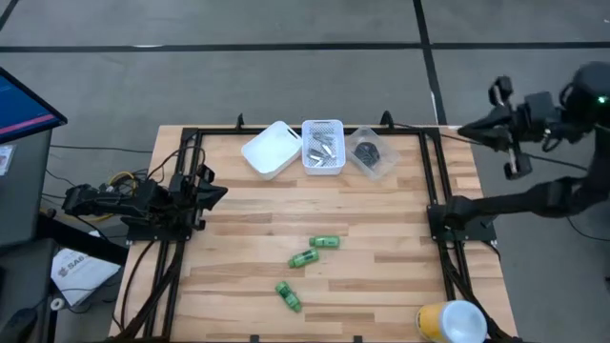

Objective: Pick & Place Travel size toiletries
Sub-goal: Put the green shampoo bottle into the left white bin

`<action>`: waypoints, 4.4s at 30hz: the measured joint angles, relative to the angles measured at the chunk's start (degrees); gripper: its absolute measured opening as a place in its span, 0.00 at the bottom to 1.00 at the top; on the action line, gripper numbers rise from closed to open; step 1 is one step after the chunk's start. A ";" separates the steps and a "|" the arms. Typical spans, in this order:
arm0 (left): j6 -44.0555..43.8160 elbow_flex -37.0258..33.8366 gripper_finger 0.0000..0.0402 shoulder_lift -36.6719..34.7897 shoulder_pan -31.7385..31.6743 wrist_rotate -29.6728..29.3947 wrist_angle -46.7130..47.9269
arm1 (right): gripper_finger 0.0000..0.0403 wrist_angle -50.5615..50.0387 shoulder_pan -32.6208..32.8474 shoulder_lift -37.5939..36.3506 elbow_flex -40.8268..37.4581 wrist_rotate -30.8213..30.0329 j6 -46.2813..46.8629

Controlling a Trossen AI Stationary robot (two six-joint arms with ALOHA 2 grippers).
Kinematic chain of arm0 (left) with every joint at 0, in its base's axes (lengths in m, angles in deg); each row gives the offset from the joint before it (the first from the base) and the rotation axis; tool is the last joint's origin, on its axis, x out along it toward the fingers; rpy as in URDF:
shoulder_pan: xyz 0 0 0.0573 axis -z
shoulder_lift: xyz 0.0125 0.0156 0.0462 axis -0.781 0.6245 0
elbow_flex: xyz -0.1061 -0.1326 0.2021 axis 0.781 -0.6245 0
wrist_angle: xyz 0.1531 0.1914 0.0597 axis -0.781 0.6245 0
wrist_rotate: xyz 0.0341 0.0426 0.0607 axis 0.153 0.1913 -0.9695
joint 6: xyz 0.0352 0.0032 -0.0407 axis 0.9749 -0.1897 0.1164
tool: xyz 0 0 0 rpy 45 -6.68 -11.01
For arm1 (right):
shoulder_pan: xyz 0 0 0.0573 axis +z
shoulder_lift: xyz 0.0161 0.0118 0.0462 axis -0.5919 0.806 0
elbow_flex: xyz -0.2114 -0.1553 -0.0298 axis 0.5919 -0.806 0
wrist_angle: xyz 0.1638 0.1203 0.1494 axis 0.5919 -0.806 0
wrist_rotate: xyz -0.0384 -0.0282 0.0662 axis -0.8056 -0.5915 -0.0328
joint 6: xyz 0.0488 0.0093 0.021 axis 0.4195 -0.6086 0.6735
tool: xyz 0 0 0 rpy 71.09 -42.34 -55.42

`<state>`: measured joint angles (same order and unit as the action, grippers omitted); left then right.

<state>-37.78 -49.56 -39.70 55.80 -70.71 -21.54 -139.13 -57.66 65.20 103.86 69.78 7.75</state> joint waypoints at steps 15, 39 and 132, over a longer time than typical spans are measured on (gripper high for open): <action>3.95 8.59 0.00 8.47 -0.02 -7.65 -6.13 | 0.00 28.84 -0.02 -39.71 -53.79 -4.39 4.43; -4.46 53.69 0.24 60.93 0.20 -3.17 41.01 | 0.01 53.38 0.02 -58.39 -96.25 -2.62 24.03; 1.64 74.03 0.35 102.87 5.97 -1.90 43.08 | 0.01 73.63 8.88 -58.33 -119.55 1.82 42.71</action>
<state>-36.14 24.47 63.17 61.77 -72.61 21.55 -65.50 -48.78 6.87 -15.70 71.60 50.47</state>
